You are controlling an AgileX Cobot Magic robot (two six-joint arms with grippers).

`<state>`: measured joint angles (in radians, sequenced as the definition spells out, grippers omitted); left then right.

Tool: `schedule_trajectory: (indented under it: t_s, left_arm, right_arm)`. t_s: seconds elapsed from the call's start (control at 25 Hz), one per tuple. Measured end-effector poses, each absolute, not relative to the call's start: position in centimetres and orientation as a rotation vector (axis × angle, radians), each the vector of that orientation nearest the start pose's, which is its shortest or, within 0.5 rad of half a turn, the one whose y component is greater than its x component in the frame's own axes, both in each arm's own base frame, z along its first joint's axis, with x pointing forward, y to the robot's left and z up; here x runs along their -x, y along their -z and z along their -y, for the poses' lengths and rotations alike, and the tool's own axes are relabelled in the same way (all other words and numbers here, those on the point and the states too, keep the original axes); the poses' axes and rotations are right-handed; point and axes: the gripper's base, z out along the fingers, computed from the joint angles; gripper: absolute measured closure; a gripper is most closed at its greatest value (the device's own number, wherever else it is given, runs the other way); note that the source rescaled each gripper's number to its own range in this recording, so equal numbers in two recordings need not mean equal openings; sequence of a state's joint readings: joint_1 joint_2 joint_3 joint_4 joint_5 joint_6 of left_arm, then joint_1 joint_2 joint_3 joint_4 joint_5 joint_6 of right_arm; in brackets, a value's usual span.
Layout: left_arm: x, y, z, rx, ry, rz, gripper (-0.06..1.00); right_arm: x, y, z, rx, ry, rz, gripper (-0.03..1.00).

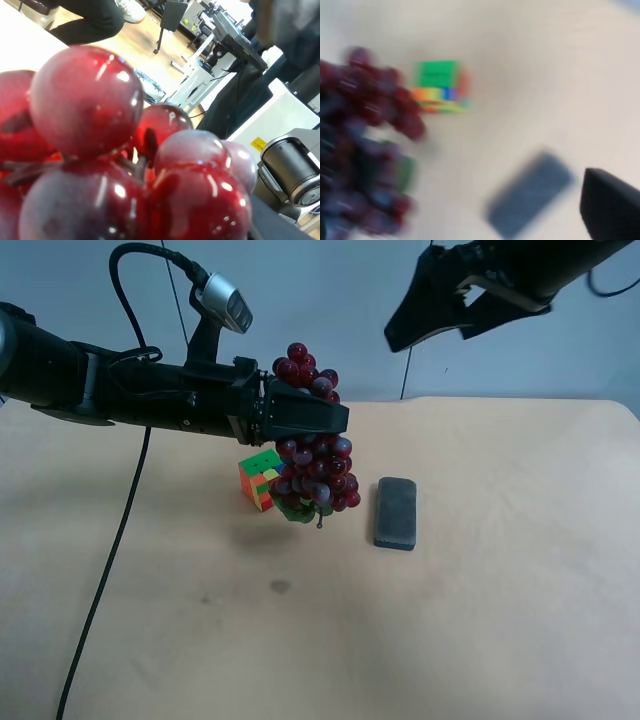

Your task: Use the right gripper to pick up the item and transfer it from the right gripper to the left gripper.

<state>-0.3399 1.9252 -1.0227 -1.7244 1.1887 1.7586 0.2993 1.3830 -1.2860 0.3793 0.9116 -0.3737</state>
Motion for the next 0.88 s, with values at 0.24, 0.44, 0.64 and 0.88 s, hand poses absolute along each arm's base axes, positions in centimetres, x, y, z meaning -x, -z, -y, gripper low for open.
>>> schedule_trajectory:
  t_s: [0.24,0.44,0.64,0.88]
  left_arm:
    - [-30.7,-19.1,19.7,-0.896,1.503,-1.823,0.94]
    - [-30.7,-19.1,19.7,-0.895,1.504,-1.824,0.94]
    - [-30.7,-19.1,19.7,-0.892,1.506,-1.826,0.94]
    - [-30.7,-19.1,19.7,-0.881,1.515,-1.836,0.94]
  right_arm:
    - [-23.5,-39.1,-7.6,0.523,-0.125,-2.338,-0.03]
    - [-18.5,-38.4,-5.6,0.462,-0.088,-2.325,-0.03]
    - [-12.9,-36.8,-3.4,0.425,-0.035,-2.263,-0.03]
    - [-6.9,-34.1,-1.5,0.330,-0.075,-2.220,-0.03]
